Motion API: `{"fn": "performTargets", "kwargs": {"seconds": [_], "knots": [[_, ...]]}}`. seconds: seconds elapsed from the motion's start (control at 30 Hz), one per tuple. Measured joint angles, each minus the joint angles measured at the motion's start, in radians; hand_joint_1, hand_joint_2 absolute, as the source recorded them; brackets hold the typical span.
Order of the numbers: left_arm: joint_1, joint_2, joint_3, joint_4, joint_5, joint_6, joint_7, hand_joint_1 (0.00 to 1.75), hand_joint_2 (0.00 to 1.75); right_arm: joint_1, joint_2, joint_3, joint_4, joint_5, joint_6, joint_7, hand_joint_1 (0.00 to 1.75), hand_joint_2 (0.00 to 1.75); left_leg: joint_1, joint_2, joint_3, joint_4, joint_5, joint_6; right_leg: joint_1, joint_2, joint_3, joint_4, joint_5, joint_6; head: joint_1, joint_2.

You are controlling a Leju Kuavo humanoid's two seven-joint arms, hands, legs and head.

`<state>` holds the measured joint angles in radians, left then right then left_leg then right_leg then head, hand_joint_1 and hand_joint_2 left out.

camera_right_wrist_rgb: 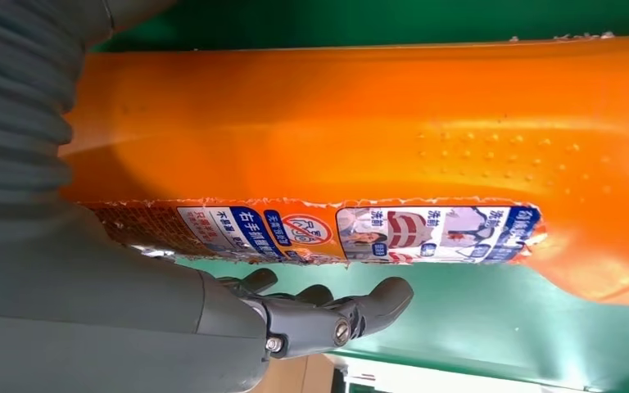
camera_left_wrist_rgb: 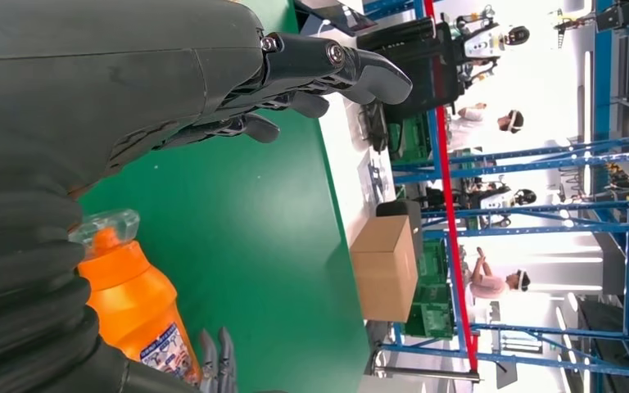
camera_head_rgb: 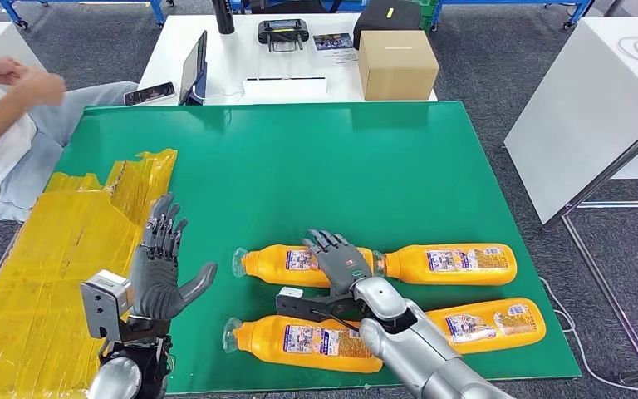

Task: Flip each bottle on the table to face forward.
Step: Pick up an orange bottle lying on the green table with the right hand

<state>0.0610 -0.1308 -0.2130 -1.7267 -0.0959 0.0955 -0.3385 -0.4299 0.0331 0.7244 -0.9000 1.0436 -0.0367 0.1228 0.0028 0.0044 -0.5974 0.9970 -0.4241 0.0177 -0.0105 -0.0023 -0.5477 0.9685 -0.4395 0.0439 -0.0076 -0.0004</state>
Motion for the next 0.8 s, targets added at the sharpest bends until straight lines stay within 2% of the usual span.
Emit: {"fn": "performTargets", "kwargs": {"seconds": [0.57, 0.8], "knots": [[0.004, -0.002, 0.025, 0.002, 0.005, -0.015, 0.021, 0.0, 1.75, -0.007, 0.017, 0.019, 0.018, 0.086, -0.033, 0.107, 0.0, 1.75, 0.0, 0.0, 0.002, 0.0, 0.0, 0.0, 0.0, 0.0, 0.002, 0.0, 0.0, 0.0, 0.0, 0.0], [0.006, -0.003, 0.028, 0.002, 0.009, -0.019, 0.023, 0.0, 1.75, -0.007, 0.02, 0.019, 0.018, 0.093, -0.034, 0.116, 0.0, 1.75, 0.0, 0.0, 0.002, 0.0, 0.0, 0.0, 0.0, 0.0, 0.002, 0.0, 0.0, 0.0, 0.0, 0.0]]}}
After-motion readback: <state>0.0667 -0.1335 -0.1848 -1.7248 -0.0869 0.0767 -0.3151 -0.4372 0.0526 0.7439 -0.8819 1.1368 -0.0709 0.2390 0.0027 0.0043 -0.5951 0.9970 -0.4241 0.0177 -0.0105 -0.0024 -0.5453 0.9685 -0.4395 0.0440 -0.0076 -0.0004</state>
